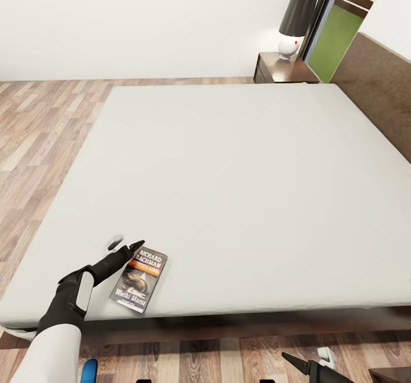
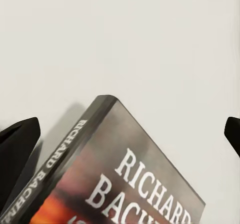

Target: In the bedroom, move the book from the bed onto either nightstand, and place the two sandals side by side next to the bed.

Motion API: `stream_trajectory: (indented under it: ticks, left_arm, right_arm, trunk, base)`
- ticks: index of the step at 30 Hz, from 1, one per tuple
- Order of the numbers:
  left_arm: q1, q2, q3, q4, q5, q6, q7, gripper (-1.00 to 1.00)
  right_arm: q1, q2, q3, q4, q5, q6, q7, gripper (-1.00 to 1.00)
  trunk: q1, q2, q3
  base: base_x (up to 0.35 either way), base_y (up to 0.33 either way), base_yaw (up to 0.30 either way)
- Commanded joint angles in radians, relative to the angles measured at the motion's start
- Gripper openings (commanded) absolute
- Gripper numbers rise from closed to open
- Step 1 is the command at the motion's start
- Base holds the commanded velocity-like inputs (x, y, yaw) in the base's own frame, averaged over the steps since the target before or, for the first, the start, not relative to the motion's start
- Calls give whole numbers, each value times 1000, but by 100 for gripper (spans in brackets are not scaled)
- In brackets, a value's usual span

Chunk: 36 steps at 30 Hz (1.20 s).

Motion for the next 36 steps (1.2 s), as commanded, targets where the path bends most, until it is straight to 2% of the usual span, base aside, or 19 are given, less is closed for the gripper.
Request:
stream_trajectory:
  ticks: [1,36]
  left_arm:
    - [0,-1,2,1,-9,11,1,100]
    - [0,-1,2,1,-8,11,1,100]
  right_arm:
    - [-1,0,-6,0,2,10,4,100]
    - [-1,0,-6,0,2,10,4,100]
  trunk:
    - [0,0,-1]
    - [0,0,-1]
  base:
    - [0,-11,0]
    - [0,-21,0]
